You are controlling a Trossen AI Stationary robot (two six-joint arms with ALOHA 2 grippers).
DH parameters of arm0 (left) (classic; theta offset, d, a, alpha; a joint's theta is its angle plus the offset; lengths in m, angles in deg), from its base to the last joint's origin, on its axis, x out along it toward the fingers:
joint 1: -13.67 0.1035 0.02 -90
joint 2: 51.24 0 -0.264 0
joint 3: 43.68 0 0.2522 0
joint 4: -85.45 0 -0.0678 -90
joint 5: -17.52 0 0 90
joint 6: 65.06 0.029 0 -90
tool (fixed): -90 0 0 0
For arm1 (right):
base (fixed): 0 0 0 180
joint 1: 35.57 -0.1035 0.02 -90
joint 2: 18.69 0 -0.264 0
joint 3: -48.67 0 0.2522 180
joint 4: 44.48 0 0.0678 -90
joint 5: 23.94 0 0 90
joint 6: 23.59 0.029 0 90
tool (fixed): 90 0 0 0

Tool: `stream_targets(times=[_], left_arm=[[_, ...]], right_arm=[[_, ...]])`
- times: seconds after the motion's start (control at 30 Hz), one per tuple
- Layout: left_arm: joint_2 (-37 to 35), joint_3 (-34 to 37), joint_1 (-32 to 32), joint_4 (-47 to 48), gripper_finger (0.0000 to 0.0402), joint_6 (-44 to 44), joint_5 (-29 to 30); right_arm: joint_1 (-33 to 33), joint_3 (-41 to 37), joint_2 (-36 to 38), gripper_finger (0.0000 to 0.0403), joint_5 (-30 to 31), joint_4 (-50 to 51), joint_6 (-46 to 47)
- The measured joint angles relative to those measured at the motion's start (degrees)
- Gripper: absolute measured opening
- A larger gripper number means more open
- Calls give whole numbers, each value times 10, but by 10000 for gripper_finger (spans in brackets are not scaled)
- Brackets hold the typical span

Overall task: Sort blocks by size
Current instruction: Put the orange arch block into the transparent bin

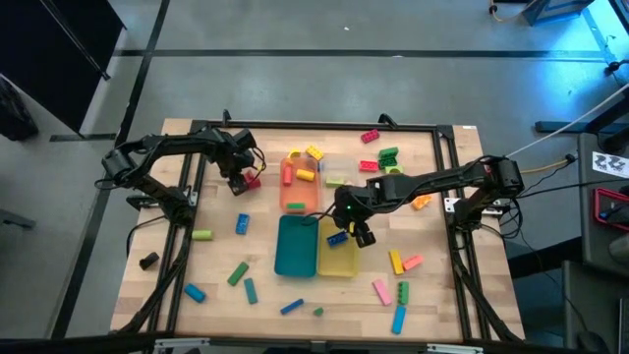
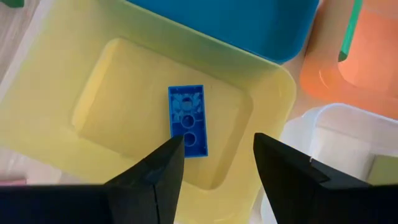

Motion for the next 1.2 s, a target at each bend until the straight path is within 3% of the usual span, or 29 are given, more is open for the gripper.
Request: stream_targets(times=[0.27, 0.43, 0.97, 1.2], left_arm=[[0, 0, 0, -31, 213, 11, 20], [0, 0, 0, -75, 221, 28, 20], [0, 0, 0, -65, 186, 41, 20], [0, 0, 0, -65, 122, 38, 8]], right_arm=[[0, 0, 0, 195, -1, 2, 0], [0, 0, 0, 195, -3, 2, 0], [0, 0, 0, 195, -3, 17, 0], [0, 15, 0, 195, 2, 70, 0]])
